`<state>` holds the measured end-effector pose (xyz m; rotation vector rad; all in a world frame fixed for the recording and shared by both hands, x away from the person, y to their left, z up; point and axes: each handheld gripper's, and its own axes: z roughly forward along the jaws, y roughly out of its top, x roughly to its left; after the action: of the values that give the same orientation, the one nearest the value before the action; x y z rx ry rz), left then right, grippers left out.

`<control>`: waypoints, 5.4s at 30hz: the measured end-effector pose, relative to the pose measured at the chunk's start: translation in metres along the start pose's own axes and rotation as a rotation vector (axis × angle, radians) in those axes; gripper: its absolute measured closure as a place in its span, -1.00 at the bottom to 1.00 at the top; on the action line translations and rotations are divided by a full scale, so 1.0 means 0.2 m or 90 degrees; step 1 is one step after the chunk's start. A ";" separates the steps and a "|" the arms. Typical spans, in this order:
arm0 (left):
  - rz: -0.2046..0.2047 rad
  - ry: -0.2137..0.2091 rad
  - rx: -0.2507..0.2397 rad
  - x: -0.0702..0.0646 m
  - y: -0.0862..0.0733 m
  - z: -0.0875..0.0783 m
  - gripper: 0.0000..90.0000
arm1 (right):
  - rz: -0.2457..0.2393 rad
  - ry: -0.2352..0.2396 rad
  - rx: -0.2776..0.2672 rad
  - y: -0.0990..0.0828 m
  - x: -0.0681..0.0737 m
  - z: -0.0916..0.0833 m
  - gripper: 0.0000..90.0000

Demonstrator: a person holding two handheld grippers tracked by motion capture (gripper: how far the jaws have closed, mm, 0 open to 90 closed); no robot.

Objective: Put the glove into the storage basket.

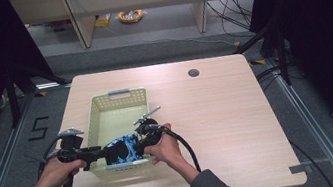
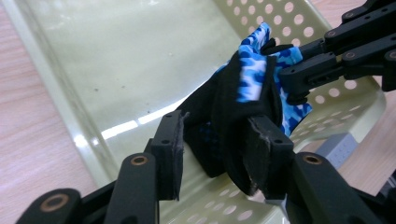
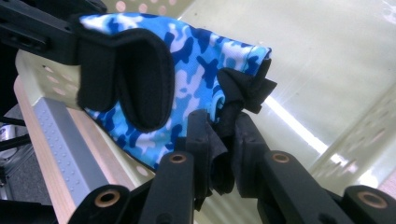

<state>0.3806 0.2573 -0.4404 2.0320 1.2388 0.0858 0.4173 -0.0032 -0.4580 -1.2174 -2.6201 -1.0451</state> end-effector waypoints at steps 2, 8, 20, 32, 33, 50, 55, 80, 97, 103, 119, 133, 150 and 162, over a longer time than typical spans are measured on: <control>0.004 0.007 0.003 0.00 0.00 -0.01 0.29 | -0.003 0.000 -0.001 0.00 -0.01 0.00 0.77; -0.007 0.012 -0.012 0.00 0.00 -0.03 0.20 | 0.004 -0.002 0.005 0.00 0.00 0.01 0.77; -0.002 -0.014 -0.062 -0.15 -0.03 -0.08 -0.23 | -0.028 -0.017 0.008 0.00 0.01 0.01 0.74; 0.034 -0.073 -0.086 -0.36 -0.18 -0.13 -0.28 | -0.058 -0.050 0.040 0.01 0.04 0.01 0.62; 0.037 -0.074 -0.089 -0.37 -0.20 -0.13 -0.28 | -0.060 -0.052 0.041 0.02 0.04 0.01 0.60; 0.040 -0.105 -0.138 -0.45 -0.46 -0.01 -0.32 | -0.050 -0.041 -0.037 0.04 0.05 -0.10 0.01; 0.059 -0.099 -0.132 -0.45 -0.49 0.03 -0.45 | -0.051 -0.035 -0.058 0.02 0.05 -0.16 -0.08; 0.081 -0.058 -0.143 -0.43 -0.54 0.06 -0.61 | -0.067 -0.018 -0.140 -0.17 -0.01 -0.42 -0.20; 0.086 -0.048 -0.140 -0.43 -0.55 0.07 -0.65 | -0.056 -0.017 -0.197 -0.36 -0.09 -0.59 -0.26; 0.091 -0.047 -0.139 -0.43 -0.56 0.07 -0.64 | -0.038 -0.014 -0.200 -0.40 -0.13 -0.61 -0.27; 0.095 -0.045 -0.135 -0.43 -0.56 0.08 -0.64 | -0.021 -0.026 -0.195 -0.51 -0.17 -0.64 -0.33; 0.097 -0.047 -0.129 -0.44 -0.57 0.09 -0.64 | -0.015 -0.025 -0.188 -0.63 -0.21 -0.63 -0.41; 0.100 -0.043 -0.123 -0.44 -0.57 0.09 -0.64 | -0.009 -0.024 -0.181 -0.76 -0.22 -0.64 -0.47; 0.097 -0.041 -0.125 -0.44 -0.57 0.10 -0.63 | -0.012 -0.030 -0.175 -0.85 -0.22 -0.63 -0.48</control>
<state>0.2570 0.2063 -0.4980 1.9397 0.9947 0.2056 0.3024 -0.1858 -0.4695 -1.2824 -2.5907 -1.4351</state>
